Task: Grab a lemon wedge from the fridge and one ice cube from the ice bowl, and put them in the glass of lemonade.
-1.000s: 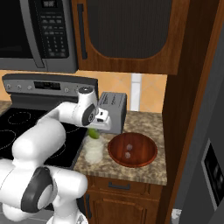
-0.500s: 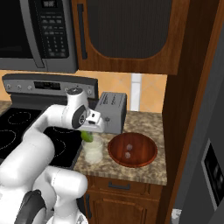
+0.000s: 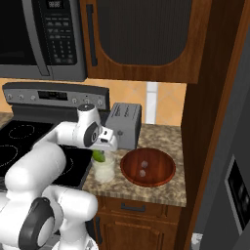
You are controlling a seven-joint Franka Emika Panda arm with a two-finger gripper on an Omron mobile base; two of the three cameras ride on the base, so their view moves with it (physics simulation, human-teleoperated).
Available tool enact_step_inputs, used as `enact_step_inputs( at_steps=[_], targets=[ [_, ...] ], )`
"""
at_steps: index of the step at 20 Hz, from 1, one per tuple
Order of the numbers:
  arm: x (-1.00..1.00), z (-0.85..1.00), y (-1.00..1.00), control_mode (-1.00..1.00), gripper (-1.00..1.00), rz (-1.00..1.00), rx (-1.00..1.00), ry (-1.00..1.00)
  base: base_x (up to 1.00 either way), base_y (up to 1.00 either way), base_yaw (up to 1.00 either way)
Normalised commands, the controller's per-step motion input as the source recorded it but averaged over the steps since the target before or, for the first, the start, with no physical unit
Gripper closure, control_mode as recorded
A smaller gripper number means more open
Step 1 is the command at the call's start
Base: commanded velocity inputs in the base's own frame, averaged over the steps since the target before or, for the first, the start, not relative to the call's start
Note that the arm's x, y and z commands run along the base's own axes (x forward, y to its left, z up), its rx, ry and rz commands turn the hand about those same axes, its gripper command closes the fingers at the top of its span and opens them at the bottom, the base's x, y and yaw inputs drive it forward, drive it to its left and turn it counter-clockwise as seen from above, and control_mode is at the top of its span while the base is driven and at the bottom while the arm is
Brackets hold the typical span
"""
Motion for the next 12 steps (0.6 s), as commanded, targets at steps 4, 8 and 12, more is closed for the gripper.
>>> enact_step_inputs(
  at_steps=[4,8,12],
  targets=[
    [0.28,-0.03,-0.04,-1.00,1.00,0.00,0.00,0.10,0.00,0.00,0.00],
    [0.01,-0.13,-0.14,-1.00,1.00,0.00,0.00,0.06,0.00,0.00,0.00],
    [-0.14,-0.10,-0.13,-1.00,-1.00,0.00,0.00,0.01,0.00,0.00,0.00]
  ],
)
